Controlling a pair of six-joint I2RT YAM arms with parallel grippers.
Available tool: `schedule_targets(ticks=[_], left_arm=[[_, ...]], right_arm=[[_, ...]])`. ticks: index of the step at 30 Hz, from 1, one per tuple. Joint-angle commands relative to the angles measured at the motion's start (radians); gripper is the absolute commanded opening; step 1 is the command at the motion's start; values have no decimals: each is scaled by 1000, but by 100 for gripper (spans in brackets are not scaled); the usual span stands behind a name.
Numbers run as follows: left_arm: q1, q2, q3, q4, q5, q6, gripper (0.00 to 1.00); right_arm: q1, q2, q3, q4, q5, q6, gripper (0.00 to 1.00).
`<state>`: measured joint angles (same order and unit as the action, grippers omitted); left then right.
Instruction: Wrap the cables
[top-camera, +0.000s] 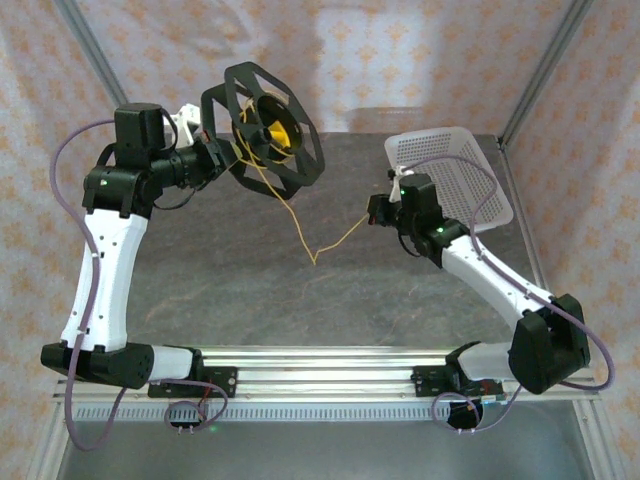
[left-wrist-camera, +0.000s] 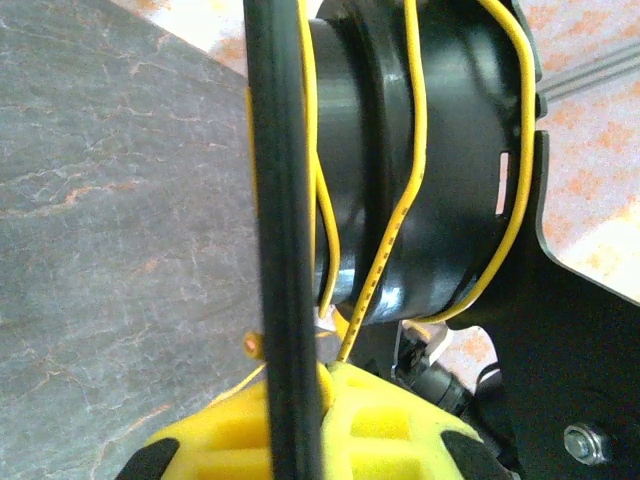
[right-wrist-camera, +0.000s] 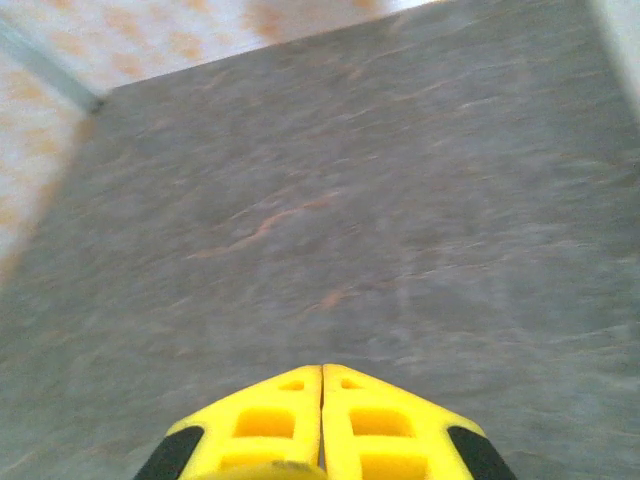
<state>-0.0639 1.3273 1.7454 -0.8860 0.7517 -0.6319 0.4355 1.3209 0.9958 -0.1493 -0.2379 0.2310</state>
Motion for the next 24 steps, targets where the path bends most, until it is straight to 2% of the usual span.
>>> schedule_targets(ticks=[1, 3, 8, 13, 16, 19, 24], left_arm=[[-33, -77, 17, -4, 37, 114, 0], [-45, -102, 10, -36, 25, 151, 0], [-88, -146, -10, -91, 25, 225, 0], [-144, -169, -45, -138, 32, 304, 0], [-183, -171, -51, -173, 27, 359, 0], [-233, -169, -52, -207, 15, 408, 0], [-336, -173, -86, -244, -66, 490, 0]], right_arm=[[-52, 67, 166, -240, 307, -64, 0], [-98, 152, 273, -369, 409, -53, 0], [-209, 262, 439, -522, 469, 62, 0], [-249, 331, 575, -574, 571, 147, 0], [-253, 413, 705, -666, 690, 228, 0], [-256, 481, 807, -714, 704, 241, 0], [-264, 493, 851, -675, 689, 243, 0]])
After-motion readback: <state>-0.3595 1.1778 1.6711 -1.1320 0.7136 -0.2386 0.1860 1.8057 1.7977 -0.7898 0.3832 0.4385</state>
